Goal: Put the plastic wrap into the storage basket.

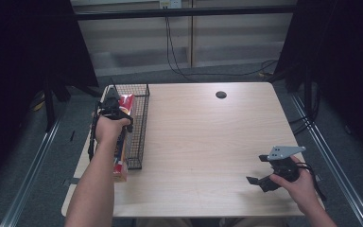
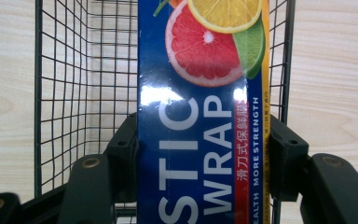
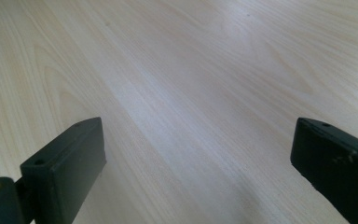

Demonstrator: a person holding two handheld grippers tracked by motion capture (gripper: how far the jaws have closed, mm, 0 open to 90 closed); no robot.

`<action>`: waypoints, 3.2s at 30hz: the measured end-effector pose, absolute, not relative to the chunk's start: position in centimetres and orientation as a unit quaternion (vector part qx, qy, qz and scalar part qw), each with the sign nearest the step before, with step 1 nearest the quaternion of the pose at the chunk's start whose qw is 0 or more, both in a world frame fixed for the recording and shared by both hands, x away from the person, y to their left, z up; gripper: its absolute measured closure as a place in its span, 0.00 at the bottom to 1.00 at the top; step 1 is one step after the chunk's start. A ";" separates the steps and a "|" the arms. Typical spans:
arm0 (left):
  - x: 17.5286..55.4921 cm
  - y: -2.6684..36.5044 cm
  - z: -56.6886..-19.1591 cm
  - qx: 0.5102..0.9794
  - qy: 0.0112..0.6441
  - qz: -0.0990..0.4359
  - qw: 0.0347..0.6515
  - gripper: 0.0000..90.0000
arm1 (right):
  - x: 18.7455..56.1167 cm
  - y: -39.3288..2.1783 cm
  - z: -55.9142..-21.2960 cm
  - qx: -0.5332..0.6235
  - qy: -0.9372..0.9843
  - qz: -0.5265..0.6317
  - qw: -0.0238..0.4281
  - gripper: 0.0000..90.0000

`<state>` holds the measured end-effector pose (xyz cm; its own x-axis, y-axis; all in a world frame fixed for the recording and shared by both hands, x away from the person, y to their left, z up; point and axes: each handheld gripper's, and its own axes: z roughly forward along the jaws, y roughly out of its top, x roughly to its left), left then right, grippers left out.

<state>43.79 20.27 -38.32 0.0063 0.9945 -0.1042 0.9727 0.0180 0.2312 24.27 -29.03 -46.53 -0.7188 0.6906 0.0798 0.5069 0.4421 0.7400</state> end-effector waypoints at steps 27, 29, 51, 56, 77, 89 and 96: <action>44.5 20.7 -39.8 0.693 0.712 0.031 0.115 0.46 | 24.3 -29.0 -46.6 0.359 0.842 0.387 0.117 0.03; 44.6 20.6 -40.0 0.690 0.715 0.028 0.111 0.46 | 24.3 -29.0 -46.7 0.358 0.842 0.387 0.118 0.03; 44.6 20.6 -40.3 0.700 0.705 0.035 0.106 0.44 | 24.3 -29.0 -46.7 0.357 0.843 0.386 0.117 0.03; 44.6 20.7 -40.3 0.702 0.703 0.035 0.109 0.44 | 24.3 -28.9 -46.7 0.356 0.843 0.387 0.116 0.03; 44.0 20.6 -38.2 0.718 0.680 0.035 0.147 0.26 | 24.3 -28.8 -46.6 0.356 0.843 0.387 0.118 0.03; 43.6 20.1 -35.5 0.740 0.645 0.038 0.186 0.19 | 24.4 -28.6 -46.5 0.354 0.842 0.391 0.116 0.03; 43.2 18.7 -34.6 0.756 0.620 0.037 0.205 0.18 | 24.4 -28.6 -46.5 0.354 0.841 0.394 0.116 0.03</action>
